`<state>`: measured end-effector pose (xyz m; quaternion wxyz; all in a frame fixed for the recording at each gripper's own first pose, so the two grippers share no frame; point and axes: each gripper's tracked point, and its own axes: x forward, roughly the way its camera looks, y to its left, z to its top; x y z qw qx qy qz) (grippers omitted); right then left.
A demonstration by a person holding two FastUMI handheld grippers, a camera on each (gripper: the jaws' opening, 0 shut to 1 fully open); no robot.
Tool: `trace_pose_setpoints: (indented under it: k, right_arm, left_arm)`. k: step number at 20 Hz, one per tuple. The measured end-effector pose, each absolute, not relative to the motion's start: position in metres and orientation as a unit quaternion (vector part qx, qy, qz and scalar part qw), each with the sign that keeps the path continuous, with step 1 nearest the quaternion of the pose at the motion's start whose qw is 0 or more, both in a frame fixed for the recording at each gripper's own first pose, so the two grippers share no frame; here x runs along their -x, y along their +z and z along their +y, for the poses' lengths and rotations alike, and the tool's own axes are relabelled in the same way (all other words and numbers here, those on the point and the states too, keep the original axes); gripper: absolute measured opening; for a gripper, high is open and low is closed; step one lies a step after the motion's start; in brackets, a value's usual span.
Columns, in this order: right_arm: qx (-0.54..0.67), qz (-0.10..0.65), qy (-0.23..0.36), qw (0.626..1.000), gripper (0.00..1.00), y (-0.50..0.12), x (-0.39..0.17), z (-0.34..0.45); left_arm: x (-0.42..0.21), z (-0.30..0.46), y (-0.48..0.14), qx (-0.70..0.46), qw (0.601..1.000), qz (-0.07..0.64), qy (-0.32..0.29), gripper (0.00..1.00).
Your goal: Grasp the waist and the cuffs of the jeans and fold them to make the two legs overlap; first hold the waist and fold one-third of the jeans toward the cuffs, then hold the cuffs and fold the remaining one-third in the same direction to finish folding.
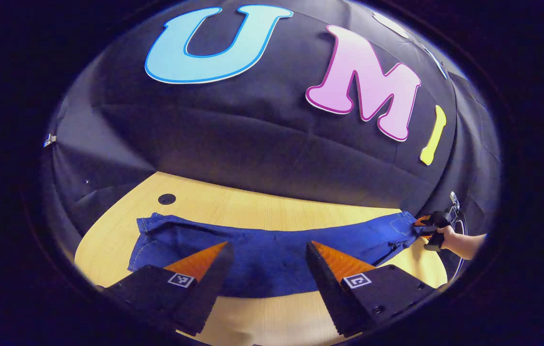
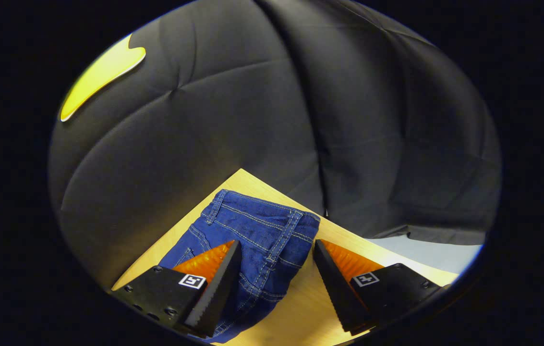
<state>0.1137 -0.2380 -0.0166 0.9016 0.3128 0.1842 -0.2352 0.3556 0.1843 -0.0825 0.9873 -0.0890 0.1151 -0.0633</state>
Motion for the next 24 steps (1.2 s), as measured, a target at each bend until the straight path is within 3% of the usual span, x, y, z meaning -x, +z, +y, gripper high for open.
trace_pose_setpoints:
  k: [1, 2, 3, 6, 7, 8, 12, 17, 24]
  right_arm:
    - [-0.322, 0.191, -0.229, 0.899, 0.80, -0.020, -0.112, -0.236]
    - [-0.327, 0.184, -0.228, 0.898, 0.79, -0.019, -0.114, -0.240]
    - [-0.328, 0.190, -0.229, 0.897, 0.70, -0.023, -0.112, -0.243]
    - [-0.316, 0.179, -0.222, 0.905, 0.19, -0.016, -0.113, -0.241]
    - [-0.304, 0.176, -0.219, 0.910, 0.18, -0.020, -0.118, -0.241]
    - [-0.290, 0.175, -0.216, 0.916, 0.12, -0.018, -0.115, -0.238]
    - [-0.205, 0.108, -0.203, 0.951, 0.12, 0.039, -0.110, -0.227]
    - [-0.159, 0.017, -0.147, 0.976, 0.11, 0.117, -0.062, -0.207]
    - [-0.072, -0.058, -0.015, 0.996, 0.11, 0.114, -0.022, -0.172]
  left_arm:
    - [-0.357, 0.185, -0.085, 0.092, 0.987, 0.116, -0.066, 0.96]
    - [-0.358, 0.185, -0.087, 0.095, 0.986, 0.117, -0.066, 0.97]
    - [-0.358, 0.184, -0.090, 0.097, 0.986, 0.120, -0.066, 0.96]
    - [-0.358, 0.179, -0.096, 0.099, 0.985, 0.126, -0.066, 0.97]
    - [-0.358, 0.176, -0.100, 0.100, 0.984, 0.129, -0.067, 0.97]
    - [-0.358, 0.173, -0.103, 0.100, 0.984, 0.132, -0.069, 0.97]
    - [-0.349, 0.169, -0.107, 0.098, 0.984, 0.130, -0.075, 0.97]
    - [-0.330, 0.178, -0.102, 0.116, 0.984, 0.114, -0.071, 0.97]
    - [-0.296, 0.209, -0.118, 0.139, 0.983, 0.111, -0.054, 0.97]
